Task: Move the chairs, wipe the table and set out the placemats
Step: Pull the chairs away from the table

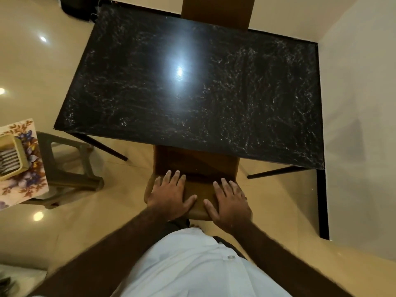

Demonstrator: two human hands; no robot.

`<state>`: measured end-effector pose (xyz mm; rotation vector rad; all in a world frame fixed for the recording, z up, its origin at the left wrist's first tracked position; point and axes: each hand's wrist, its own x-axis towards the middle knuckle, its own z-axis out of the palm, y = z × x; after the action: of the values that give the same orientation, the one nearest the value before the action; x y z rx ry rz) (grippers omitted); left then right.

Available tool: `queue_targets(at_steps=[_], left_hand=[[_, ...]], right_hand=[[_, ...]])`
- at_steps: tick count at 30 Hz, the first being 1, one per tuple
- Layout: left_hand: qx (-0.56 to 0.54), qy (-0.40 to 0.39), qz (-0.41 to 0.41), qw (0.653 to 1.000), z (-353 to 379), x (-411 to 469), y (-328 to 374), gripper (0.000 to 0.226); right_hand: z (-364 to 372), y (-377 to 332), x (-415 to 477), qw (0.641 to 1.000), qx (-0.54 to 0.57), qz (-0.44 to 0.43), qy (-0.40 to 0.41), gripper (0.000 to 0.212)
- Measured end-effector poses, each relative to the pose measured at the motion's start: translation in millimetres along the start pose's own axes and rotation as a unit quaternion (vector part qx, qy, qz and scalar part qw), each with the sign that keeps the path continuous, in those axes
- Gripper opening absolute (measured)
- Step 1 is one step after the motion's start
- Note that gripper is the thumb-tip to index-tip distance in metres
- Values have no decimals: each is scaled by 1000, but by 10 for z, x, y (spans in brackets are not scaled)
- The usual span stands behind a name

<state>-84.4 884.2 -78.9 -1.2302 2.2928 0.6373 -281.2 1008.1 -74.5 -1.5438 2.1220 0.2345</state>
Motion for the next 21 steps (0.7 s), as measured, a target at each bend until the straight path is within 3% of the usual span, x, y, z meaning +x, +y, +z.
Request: queue_targets(at_steps=[4,9,17,21], left_hand=[[7,44,-1,999,-26,-45,18,93],[38,64,-17,997,-61,-67,72,90],[5,134,-151,979,220,-482,259,88],[1,128,-114,985,317,-546,183,95]], right_hand=[[-28,-6,-36,999,-4,-14,39,85],[-45,31,-30,999,3,-19,31,86],[-14,23,-135,998,12,-20,57,78],[-25,-11,-188,997,0,-6,74,77]])
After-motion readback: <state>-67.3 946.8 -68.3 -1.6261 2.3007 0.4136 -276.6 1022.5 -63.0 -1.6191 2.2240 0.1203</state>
